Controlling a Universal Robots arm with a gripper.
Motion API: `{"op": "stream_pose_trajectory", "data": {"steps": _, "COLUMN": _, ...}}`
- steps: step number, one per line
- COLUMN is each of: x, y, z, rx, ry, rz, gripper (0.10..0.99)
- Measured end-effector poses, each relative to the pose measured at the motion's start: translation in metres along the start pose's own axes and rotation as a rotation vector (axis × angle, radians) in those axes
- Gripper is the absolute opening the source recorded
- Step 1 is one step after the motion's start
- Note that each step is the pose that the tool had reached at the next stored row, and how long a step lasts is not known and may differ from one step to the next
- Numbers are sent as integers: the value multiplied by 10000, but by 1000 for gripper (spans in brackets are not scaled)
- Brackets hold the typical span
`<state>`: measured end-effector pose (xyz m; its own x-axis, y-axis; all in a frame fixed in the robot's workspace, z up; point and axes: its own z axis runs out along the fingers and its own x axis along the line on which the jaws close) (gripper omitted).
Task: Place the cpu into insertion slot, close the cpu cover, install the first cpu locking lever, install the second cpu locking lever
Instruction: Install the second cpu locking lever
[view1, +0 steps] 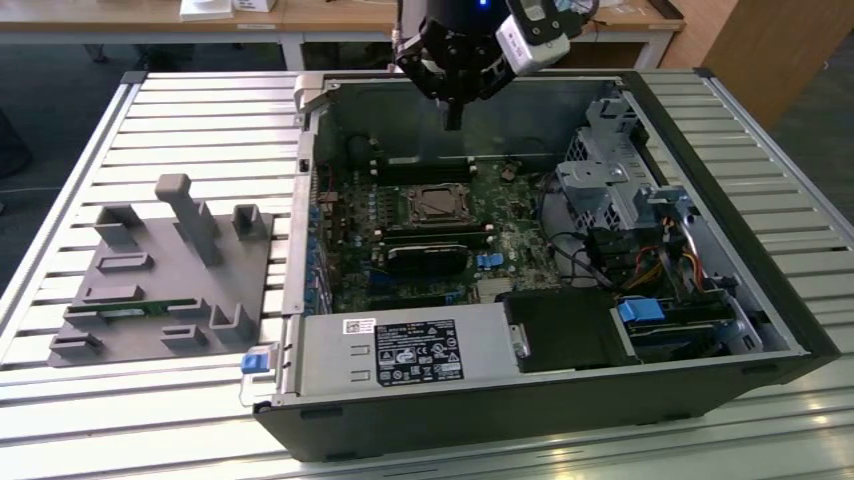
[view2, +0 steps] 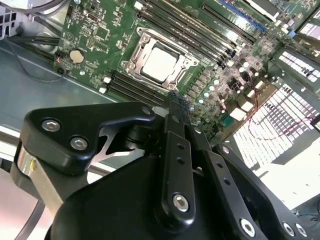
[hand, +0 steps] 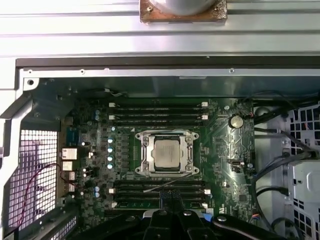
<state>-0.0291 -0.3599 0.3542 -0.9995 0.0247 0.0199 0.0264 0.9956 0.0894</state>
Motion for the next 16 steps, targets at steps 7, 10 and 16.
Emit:
{"op": "stream_pose_trajectory", "data": {"steps": 7, "x": -2, "y": -10, "z": 107, "rx": 1, "ry": 1, "rz": 0, "gripper": 106}}
{"op": "stream_pose_trajectory", "data": {"steps": 10, "x": -3, "y": -12, "z": 139, "rx": 5, "ry": -2, "rz": 1, "gripper": 106}}
{"op": "stream_pose_trajectory", "data": {"steps": 16, "x": -3, "y": -14, "z": 164, "rx": 52, "ry": -42, "rz": -3, "gripper": 106}}
